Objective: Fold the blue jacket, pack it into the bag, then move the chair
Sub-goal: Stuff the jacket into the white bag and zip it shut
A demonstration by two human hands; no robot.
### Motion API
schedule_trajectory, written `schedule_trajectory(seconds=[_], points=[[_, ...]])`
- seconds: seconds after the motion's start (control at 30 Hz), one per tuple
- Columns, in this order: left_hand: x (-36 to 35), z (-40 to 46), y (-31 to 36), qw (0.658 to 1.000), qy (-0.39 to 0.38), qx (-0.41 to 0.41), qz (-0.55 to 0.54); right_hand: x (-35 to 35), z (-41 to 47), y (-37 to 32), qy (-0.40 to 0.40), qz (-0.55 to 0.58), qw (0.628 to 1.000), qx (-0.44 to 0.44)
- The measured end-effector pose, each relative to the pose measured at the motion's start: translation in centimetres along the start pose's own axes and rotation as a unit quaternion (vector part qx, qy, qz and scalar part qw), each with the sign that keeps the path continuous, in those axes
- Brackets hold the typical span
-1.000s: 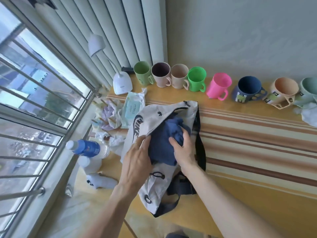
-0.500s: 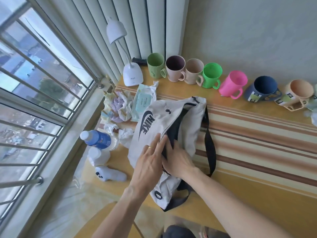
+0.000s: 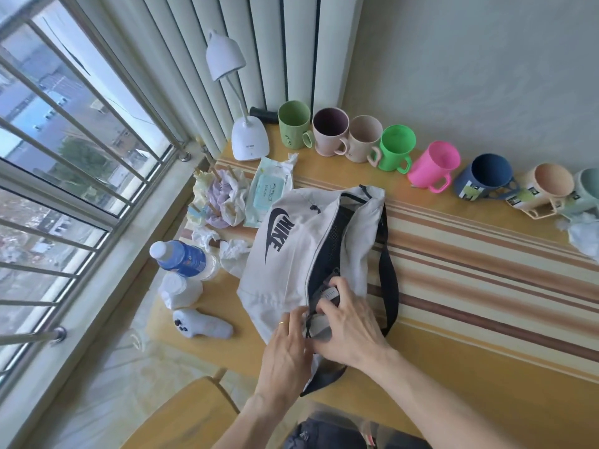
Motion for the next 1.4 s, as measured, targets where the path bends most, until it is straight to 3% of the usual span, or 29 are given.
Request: schedule_trajectory(seconds=[0.13,0.27,0.5,0.63,0.8,0.97,1.4], points=[[-0.7,-0.1,-0.2,0.997,-0.008,0.020,-0.071,-1.3,0.2,-1.0,-0.002,-0.042,0.998,-0.043],[-0.4,-0.1,-0.2,0.993,0.044,0.032,-0.103,-2.5,0.7,-1.7,0.019,0.009,0.998,-0.060],[-0.4,0.2,0.9,0.994,0.093,-0.019,-0.051,0.1,0.3,-2.1,0.002,-0.039,0.998,0.057],[0.6,1.2,0.8,0.992,0.123,0.012,-0.023,1.8,0.4,-1.7,-0.040,-0.094,0.987,0.123],[1.5,1.5,-0.5,0.991,0.118,0.053,0.029,5.0,0.6,-2.5,-0.005,-0.089,0.979,0.183],[2.2,0.8,-0.6,0.990,0.118,0.063,0.045,7.7,3.7,-1.8,-0.050,-0.093,0.980,0.168],[2.8,0.1,-1.7,0.987,0.135,0.086,0.002,11.2,13.1,3.4,0.027,-0.123,0.988,0.085]])
Point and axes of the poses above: each hand's wrist, its own z-axis towards the middle knuckle, its own x-axis out of the back of the hand, y = z × x, the point moved 4 cm from there along z, towards the middle knuckle, and after that the axes turned 15 degrees about -x, right-handed, at the moved point
